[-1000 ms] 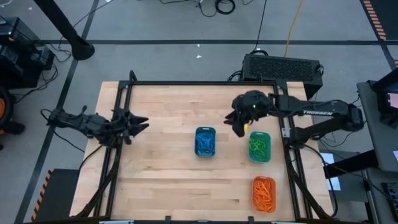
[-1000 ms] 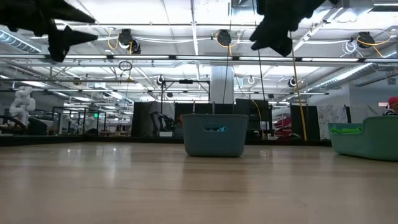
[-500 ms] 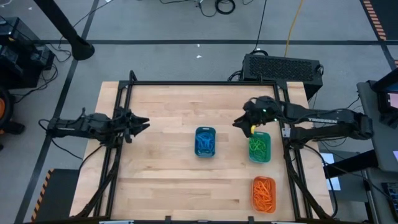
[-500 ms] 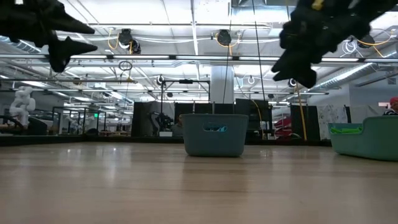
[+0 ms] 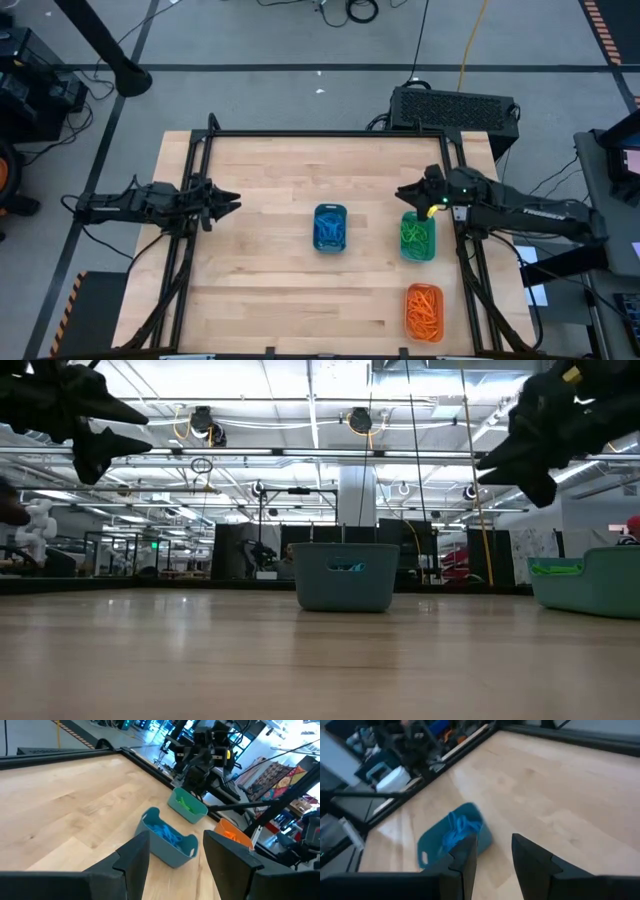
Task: Sort rubber bands into baskets
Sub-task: Return to Home Position
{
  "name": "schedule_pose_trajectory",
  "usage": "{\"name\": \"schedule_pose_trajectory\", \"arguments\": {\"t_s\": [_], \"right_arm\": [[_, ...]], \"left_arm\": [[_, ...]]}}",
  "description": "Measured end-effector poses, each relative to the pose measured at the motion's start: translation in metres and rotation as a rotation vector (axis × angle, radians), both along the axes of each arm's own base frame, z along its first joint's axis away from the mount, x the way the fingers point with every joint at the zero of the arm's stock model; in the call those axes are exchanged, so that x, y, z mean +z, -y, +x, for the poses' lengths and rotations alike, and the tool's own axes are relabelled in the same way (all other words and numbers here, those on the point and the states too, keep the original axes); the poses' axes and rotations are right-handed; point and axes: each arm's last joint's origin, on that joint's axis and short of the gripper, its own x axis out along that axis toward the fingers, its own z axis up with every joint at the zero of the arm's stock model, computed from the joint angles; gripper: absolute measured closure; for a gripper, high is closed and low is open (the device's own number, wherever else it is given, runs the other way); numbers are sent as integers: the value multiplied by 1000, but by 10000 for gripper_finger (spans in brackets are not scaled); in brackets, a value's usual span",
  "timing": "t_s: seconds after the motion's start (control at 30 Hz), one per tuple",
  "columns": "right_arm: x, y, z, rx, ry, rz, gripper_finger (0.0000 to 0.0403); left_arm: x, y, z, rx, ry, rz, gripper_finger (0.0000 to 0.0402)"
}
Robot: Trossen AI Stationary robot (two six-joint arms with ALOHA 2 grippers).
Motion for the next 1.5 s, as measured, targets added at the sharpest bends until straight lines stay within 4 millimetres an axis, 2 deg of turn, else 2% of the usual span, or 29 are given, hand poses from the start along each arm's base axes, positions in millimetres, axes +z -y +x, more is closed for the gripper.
{"name": "schedule_pose_trajectory", "arguments": {"t_s": [0.23,0.53,0.83,0.97,1.2,1.5], "right_arm": [[-20,-2,-20,-111,26,-43,289],[-36,-8,-30,-8,113,-54,289],[-50,-7,-27,-34,235,31,289],[-53,-6,-24,-16,320,-61,289],[-61,-6,-23,9,228,-174,289],[-62,-6,-22,12,221,-182,289]], "left_arm": [[0,0,0,0,0,0,210],[0,0,0,0,0,0,210],[0,0,0,4,-1,2,210],[-1,-1,0,24,-16,12,210],[-3,-3,-1,87,-39,26,210],[-3,-2,-1,63,-38,19,210]]}}
